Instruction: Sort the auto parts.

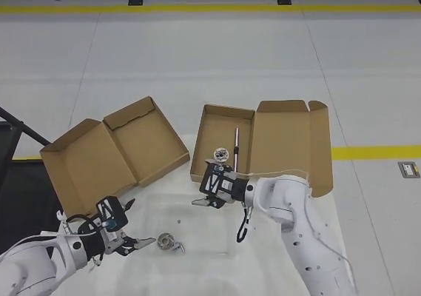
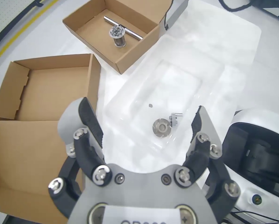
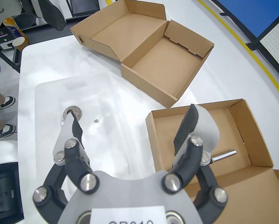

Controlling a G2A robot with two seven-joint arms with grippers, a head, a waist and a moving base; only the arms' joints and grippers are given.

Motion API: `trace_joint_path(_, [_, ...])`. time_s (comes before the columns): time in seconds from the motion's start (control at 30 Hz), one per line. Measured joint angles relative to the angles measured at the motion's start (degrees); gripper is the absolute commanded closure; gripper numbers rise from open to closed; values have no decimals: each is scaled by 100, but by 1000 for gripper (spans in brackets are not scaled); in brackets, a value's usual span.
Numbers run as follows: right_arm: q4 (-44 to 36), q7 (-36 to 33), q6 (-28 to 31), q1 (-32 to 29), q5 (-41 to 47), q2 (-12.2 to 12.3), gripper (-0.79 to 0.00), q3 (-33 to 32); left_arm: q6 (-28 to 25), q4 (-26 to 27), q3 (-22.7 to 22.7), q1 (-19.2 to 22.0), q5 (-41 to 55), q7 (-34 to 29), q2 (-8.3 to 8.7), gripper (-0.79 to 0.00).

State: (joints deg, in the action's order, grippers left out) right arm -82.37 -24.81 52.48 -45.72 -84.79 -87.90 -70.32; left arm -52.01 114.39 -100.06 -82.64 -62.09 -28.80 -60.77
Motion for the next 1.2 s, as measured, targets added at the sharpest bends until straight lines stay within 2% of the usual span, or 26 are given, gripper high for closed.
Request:
trace_joint_path(0.07, [-117, 289, 252, -97, -4, 49, -785, -37, 421, 113, 90, -150, -297, 175, -19, -785])
trace_joint_path(0.13, [-199, 560, 510, -187, -44, 110, -785, -151, 617, 157, 239, -166, -552, 108, -19, -785])
trace_joint_path(0.23, [-439, 957, 563, -398, -124, 234, -785, -193, 559, 38, 533, 91, -682, -121, -4, -785])
trace_joint_path(0.33, [-742, 1257, 552, -615, -231, 458, -785, 85, 308, -136, 838, 465, -547, -346, 15, -785])
trace_joint_path(0.53, [-905, 1410, 552, -639, -64, 1238, -785, 840, -277, -525, 1566, 1297, -542, -1123, 51, -785])
trace_joint_path(0.6, [-864, 1276, 552, -503, 136, 1535, -785, 1195, -569, -863, 1862, 1626, -484, -1311, 57, -785])
trace_joint_path(0.7, [-835, 992, 552, -232, 607, 1908, -785, 1632, -609, -1300, 2306, 2115, -427, -1639, 62, -785])
trace_joint_path(0.77, [-842, 949, 552, -199, 706, 1955, -785, 1679, -600, -1388, 2447, 2261, -348, -1726, 65, -785])
trace_joint_path(1.13, [-846, 970, 551, -213, 665, 1939, -785, 1654, -599, -1376, 2430, 2228, -353, -1713, 65, -785])
trace_joint_path(1.2, [-905, 1159, 521, -274, 613, 1954, -785, 1600, -592, -1349, 2484, 2177, -397, -1672, 70, -785])
